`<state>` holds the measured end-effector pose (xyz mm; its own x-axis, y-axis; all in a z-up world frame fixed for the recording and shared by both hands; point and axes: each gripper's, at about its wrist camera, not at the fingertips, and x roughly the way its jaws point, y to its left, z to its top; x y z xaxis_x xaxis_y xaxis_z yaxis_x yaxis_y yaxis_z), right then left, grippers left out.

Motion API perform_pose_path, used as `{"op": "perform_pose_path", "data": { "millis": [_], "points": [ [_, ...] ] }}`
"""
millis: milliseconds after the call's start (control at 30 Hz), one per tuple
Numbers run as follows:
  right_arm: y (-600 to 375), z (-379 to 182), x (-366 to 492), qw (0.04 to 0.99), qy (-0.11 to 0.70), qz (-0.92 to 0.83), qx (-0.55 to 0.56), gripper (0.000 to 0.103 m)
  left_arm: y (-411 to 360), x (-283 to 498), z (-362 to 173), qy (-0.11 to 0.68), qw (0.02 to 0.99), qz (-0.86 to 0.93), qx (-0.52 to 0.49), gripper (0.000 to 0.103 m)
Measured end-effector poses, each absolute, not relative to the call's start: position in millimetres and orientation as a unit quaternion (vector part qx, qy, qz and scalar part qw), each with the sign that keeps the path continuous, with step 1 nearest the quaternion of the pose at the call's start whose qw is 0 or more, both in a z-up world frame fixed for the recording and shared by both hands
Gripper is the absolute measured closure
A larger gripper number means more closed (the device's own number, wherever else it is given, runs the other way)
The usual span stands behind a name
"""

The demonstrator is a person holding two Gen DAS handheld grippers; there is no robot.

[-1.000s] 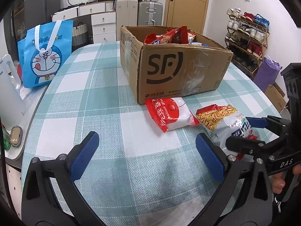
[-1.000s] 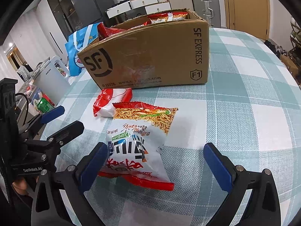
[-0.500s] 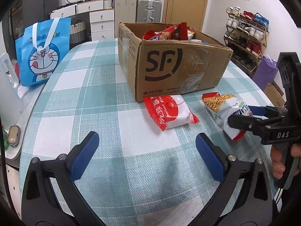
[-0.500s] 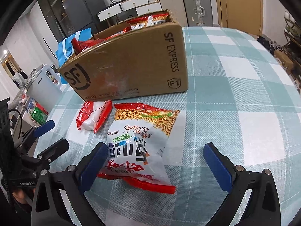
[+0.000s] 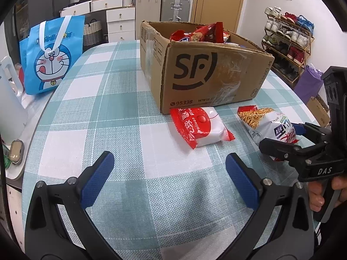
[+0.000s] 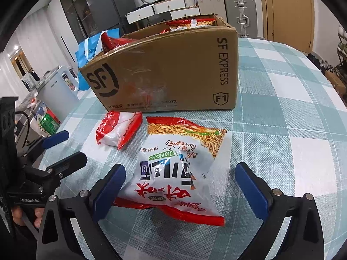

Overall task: Organize snacks
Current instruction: 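Move the right gripper over the white noodle bag on the table, then close the right gripper on the white noodle bag while the left gripper closes on the red-white bag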

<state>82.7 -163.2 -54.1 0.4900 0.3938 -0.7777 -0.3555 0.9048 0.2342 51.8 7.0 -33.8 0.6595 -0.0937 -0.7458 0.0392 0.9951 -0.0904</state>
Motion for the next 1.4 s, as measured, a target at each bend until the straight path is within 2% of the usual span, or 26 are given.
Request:
{"op": "perform_pose_path", "data": {
  "millis": [267, 333, 367, 433, 500, 667, 1167, 1300, 1400],
  "points": [
    [-177.7, -52.6, 82.3, 0.860, 0.447, 0.236, 0.067, 0.001, 0.1, 52.8, -35.7, 0.416, 0.909, -0.033, -0.016, 0.001],
    [-178.9, -51.6, 81.5, 0.864, 0.444, 0.228, 0.068, 0.005, -1.4, 54.4, -35.6, 0.415, 0.909, -0.030, -0.019, 0.001],
    [-179.9, -51.4, 81.3, 0.864, 0.444, 0.227, 0.070, 0.014, -1.6, 54.8, -35.5, 0.413, 0.910, -0.030, -0.024, 0.001],
    [-182.9, -51.1, 81.4, 0.864, 0.442, 0.228, 0.080, 0.018, -3.0, 59.6, -36.2, 0.415, 0.909, -0.033, -0.039, 0.001],
    [-186.2, -51.5, 81.5, 0.862, 0.440, 0.233, 0.093, 0.034, -6.4, 65.6, -38.0, 0.420, 0.906, -0.034, -0.042, 0.001],
    [-191.7, -51.2, 81.4, 0.861, 0.435, 0.236, 0.114, 0.040, -18.6, 82.6, -42.2, 0.428, 0.903, -0.031, -0.029, 0.001],
    [-198.0, -50.6, 84.4, 0.862, 0.434, 0.225, 0.134, 0.042, -54.0, 131.0, -59.6, 0.465, 0.885, -0.025, 0.006, 0.002],
    [-198.0, -50.3, 83.9, 0.862, 0.434, 0.226, 0.134, 0.042, -51.6, 138.5, -62.4, 0.468, 0.883, -0.022, -0.002, 0.008],
    [-198.5, -50.6, 84.3, 0.862, 0.434, 0.226, 0.134, 0.042, -53.6, 137.3, -61.1, 0.459, 0.888, -0.029, 0.000, 0.022]
  ]
}}
